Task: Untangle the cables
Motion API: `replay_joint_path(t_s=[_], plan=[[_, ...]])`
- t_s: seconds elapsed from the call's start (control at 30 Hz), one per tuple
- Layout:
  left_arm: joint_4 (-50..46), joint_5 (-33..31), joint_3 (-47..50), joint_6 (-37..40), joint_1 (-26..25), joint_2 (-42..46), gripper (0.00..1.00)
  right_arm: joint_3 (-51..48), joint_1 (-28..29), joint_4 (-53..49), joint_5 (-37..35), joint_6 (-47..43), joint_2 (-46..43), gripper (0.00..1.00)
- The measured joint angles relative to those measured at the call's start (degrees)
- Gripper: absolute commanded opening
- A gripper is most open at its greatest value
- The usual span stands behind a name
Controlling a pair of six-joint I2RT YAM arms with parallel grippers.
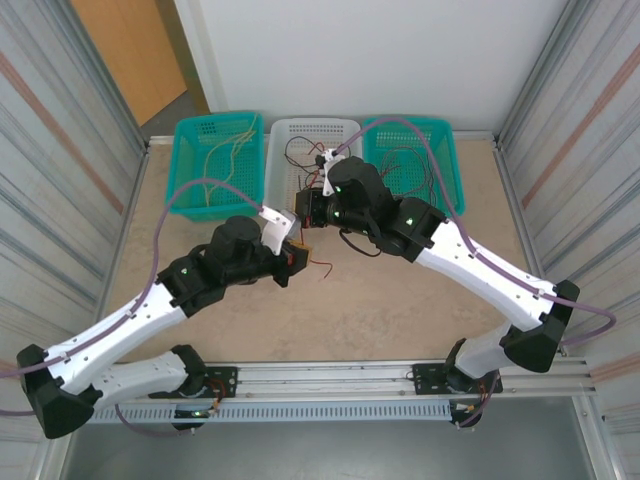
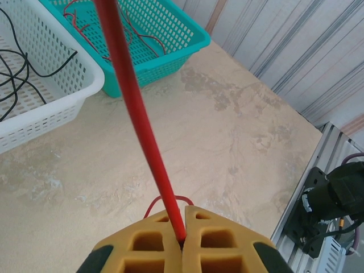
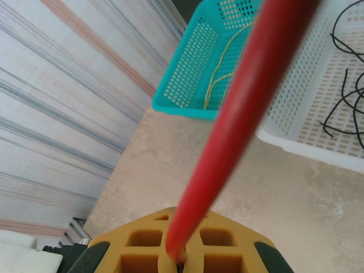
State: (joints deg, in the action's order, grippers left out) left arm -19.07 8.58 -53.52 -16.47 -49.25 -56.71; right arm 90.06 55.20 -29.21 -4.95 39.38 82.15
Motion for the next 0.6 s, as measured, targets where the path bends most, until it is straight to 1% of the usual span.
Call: replay_joint_path(t_s=[0.07, 0.13, 0.17, 0.23, 0.3, 0.5, 0.6], plan=[[-0.07, -0.83, 0.02, -0.02, -0.09, 0.22, 0.38, 0.11, 0.20, 0.02, -0.72, -0.48, -0.07, 0.00], [-0.15, -1.25, 0.57, -0.55, -0.28, 0.83, 0.50, 0.61, 0.37, 0.00, -1.29, -0.92, -0.26, 0.00], [-0.15, -1.25, 1.29, -0.79, -0.35, 1.49, 0.54, 1.31, 0.37, -0.37, -1.66, -1.14, -0.42, 0.00], [-0.22, -1.36, 2.75, -1.75, -0.37, 3.10, 0.57, 3.08, 0.22, -1.11, -2.58, -1.79, -0.74, 0.00], [-0.28, -1.68, 3.67, -2.38, -0.37, 4.72, 0.57, 4.90, -0.66, -1.79, -3.15, -2.54, -1.36, 0.00], [-0.79, -2.54, 4.31, -3.98, -0.37, 8.07, 0.58, 7.78, -5.97, -4.39, -5.38, -3.91, -5.03, 0.00], [-0.94, -2.71, 4.74, -4.76, -0.37, 8.85, 0.58, 8.46, -9.55, -6.05, -5.84, -4.55, -6.12, 0.00]])
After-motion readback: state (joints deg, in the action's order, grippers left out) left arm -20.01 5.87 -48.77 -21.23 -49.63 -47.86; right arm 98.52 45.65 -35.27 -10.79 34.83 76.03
